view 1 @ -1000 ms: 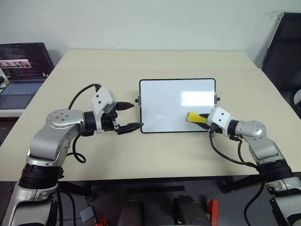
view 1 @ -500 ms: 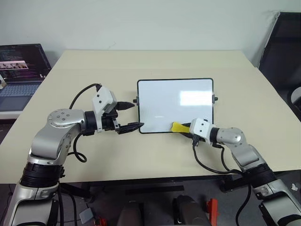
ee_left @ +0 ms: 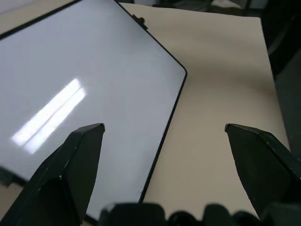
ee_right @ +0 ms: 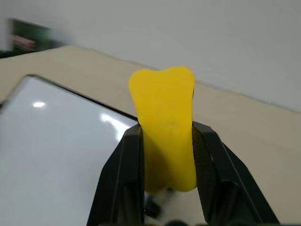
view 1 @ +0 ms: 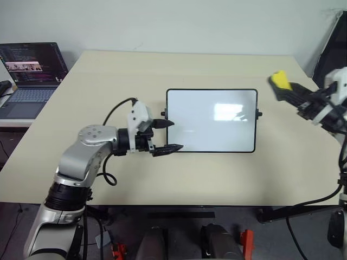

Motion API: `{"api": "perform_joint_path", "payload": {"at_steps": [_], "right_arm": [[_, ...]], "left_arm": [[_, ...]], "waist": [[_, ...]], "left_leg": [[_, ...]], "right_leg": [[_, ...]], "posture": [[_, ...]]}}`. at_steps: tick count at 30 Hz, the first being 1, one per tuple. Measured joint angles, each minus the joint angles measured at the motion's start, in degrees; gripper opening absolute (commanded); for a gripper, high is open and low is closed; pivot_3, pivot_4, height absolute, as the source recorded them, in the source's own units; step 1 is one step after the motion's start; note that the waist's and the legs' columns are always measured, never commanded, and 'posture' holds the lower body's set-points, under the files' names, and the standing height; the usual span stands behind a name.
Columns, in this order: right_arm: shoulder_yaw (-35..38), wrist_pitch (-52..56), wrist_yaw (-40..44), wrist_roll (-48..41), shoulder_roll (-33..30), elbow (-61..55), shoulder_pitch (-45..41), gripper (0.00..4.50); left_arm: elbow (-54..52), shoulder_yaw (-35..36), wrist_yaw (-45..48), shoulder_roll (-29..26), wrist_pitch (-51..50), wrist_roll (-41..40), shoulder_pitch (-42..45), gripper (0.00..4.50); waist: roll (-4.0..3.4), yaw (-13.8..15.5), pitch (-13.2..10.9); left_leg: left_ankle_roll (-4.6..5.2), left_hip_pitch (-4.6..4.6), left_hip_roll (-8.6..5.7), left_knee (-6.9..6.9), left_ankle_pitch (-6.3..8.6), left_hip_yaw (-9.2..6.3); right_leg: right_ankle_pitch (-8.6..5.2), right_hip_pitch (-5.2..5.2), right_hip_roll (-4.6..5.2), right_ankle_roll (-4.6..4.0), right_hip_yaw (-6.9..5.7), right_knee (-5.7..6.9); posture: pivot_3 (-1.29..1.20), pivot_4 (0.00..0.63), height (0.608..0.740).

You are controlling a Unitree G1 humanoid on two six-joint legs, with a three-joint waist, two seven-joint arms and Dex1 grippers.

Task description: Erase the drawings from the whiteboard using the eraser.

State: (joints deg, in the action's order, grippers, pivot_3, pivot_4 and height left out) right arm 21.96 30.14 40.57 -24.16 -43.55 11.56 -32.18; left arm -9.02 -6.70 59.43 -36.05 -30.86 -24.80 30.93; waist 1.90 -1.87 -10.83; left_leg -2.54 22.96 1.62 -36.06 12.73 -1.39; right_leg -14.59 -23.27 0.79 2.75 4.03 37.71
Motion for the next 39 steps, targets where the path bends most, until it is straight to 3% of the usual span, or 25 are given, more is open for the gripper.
{"api": "perform_joint_path", "payload": {"at_steps": [8,14,24,29,33,39], "right_arm": [[-3.47,8.33,-6.71,7.10,-2.84,11.95,4.21,1.04],[-4.63,8.62,-6.27,7.85,-3.20,15.61,3.59,1.04],[-5.86,8.40,-6.11,9.47,-3.32,19.04,0.53,4.33],[-5.52,7.25,-5.72,8.76,-2.86,13.32,0.04,4.46],[-3.99,-0.98,-9.71,8.34,3.44,9.34,-2.61,4.46],[-2.41,-14.91,-15.94,8.26,13.96,21.87,-3.15,4.46]], "left_arm": [[0.09,-2.34,0.12,4.39,0.10,0.08,2.48,4.50],[0.01,-2.52,0.13,4.31,-0.03,0.08,2.36,4.50],[-0.18,-2.17,-0.15,2.85,-0.18,-0.05,1.11,4.50],[0.15,4.34,-1.93,0.94,0.19,-1.55,0.71,4.50],[6.74,14.22,-11.67,2.25,4.29,-0.72,3.59,4.50],[16.13,18.36,-28.66,7.81,12.06,7.15,5.00,4.50]], "waist": [[-0.03,-0.76,-0.01],[-0.04,-1.45,-0.01],[-0.04,-1.44,-0.02],[-0.12,-1.59,-0.06],[-0.10,-1.53,-0.06],[-0.10,-0.50,-0.06]], "left_leg": [[0.00,-0.03,-0.01,-0.02,0.00,0.04],[0.01,-0.05,-0.01,-0.03,-0.01,0.03],[0.01,-0.04,-0.01,-0.03,-0.01,0.03],[0.00,-0.06,0.01,-0.03,-0.01,0.02],[0.00,-0.08,0.04,-0.09,-0.01,-0.05],[-0.01,0.06,-0.14,-0.07,-0.01,0.01]], "right_leg": [[-0.10,-0.03,-0.02,0.20,0.06,0.08],[-0.12,-0.03,-0.04,0.29,0.07,0.11],[-0.11,-0.02,-0.05,0.30,0.07,0.09],[-0.12,-0.03,-0.06,0.31,0.08,0.13],[-0.11,0.01,-0.09,0.34,0.02,0.18],[0.14,-0.01,0.14,0.20,0.03,0.02]], "posture": [[0.00,0.150,0.740],[0.00,0.150,0.740],[0.00,0.150,0.740],[0.00,0.150,0.740],[0.00,0.150,0.740],[0.00,0.150,0.740]]}}
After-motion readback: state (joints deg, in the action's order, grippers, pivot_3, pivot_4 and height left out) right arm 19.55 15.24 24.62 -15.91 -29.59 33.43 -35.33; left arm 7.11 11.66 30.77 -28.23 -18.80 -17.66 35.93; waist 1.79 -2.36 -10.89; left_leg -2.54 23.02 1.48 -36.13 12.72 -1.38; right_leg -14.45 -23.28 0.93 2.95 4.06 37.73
